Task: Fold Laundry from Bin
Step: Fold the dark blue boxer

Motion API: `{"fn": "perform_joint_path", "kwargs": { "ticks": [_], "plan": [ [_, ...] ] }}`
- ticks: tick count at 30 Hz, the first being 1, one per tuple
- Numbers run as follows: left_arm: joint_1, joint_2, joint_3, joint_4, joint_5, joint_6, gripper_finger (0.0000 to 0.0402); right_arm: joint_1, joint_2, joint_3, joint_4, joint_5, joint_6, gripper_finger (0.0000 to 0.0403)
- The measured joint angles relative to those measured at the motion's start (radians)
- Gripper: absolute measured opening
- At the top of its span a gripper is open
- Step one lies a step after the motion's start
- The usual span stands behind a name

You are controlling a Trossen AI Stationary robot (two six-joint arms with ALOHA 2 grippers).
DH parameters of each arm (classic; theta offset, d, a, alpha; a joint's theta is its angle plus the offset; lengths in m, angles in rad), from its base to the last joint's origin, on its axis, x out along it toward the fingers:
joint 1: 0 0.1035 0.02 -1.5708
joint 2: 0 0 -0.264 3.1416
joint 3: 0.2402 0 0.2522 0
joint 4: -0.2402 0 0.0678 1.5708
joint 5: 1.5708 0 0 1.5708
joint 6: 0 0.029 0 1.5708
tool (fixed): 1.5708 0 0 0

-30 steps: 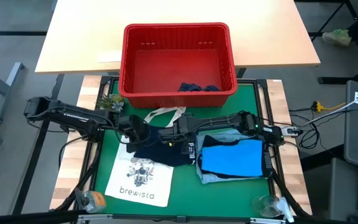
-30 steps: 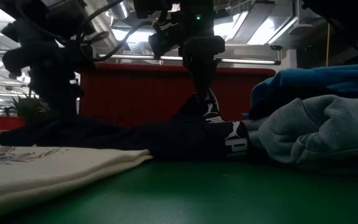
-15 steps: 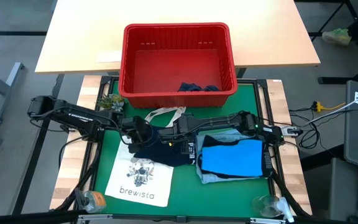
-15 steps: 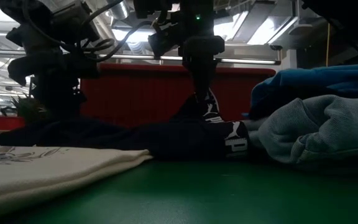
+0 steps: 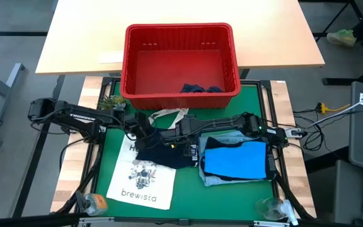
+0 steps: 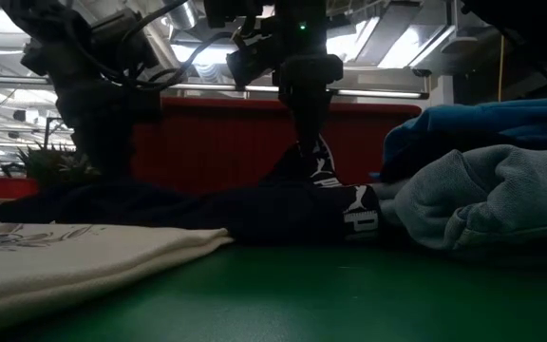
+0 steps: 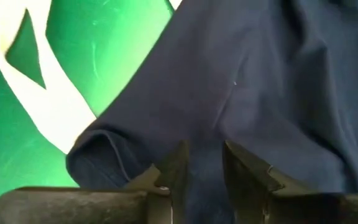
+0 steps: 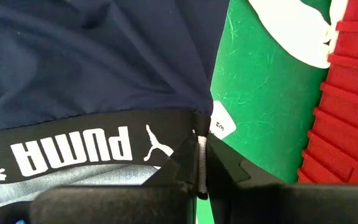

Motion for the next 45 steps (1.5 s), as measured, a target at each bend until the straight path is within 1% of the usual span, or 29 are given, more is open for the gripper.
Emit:
{"fn": "perform_joint_path", "kwargs": {
  "ticks": [3,5,12,14,17,24,27,30,33,36,39,41,44,45],
  "plan": [
    [0.009,0.0,0.0,0.002,0.0,0.013,0.009,0.0,0.0,0.0,0.0,0.0,0.0,0.0019],
    [0.007,0.0,0.0,0.002,0.0,0.047,0.009,0.0,0.0,0.0,0.0,0.0,0.0,0.0019],
    [-0.039,0.0,0.0,0.002,0.001,0.161,0.0089,0.0,0.0,0.0,0.0,0.0,0.0,0.0019],
    [-0.05,0.0,0.0,0.004,-0.017,0.171,0.0089,0.0,0.0,0.0,0.0,0.0,0.0,0.0019],
    [-0.052,0.0,0.0,0.012,-0.074,0.171,0.0089,0.0,0.0,0.0,0.0,0.0,0.0,0.0019],
    [-0.044,0.0,0.0,0.024,-0.067,0.186,0.0089,0.0,0.0,0.0,0.0,0.0,0.0,0.0019],
    [-0.045,0.021,0.0,0.024,-0.052,0.191,0.0089,0.0,0.0,0.0,0.0,0.0,0.0,0.0019],
    [-0.046,0.068,0.0,0.036,-0.02,0.191,0.0089,0.0,0.0,0.0,0.0,0.0,0.0,0.0019],
    [-0.046,0.114,0.0,0.058,-0.028,0.19,0.0089,0.001,0.0,0.0,0.001,0.0,0.0,0.0019],
    [-0.042,0.131,0.0,0.066,-0.03,0.189,0.0088,0.001,0.0,0.0,0.001,0.0,0.0,0.0019],
    [-0.042,0.129,0.0,0.066,-0.032,0.189,0.0076,0.001,0.0,0.0,0.002,0.0,0.0,0.0019],
    [-0.042,0.125,0.0,0.068,-0.032,0.188,0.0055,0.001,0.0,0.0,0.002,0.0,0.0,0.0019],
    [-0.042,0.126,0.0,0.067,-0.032,0.186,0.0014,0.001,0.0,0.0,0.003,0.0,0.0,0.0019],
    [-0.042,0.126,0.0,0.067,-0.032,0.184,0.0008,0.001,0.0,0.0,0.003,0.0,0.0,0.0019]
  ]
}}
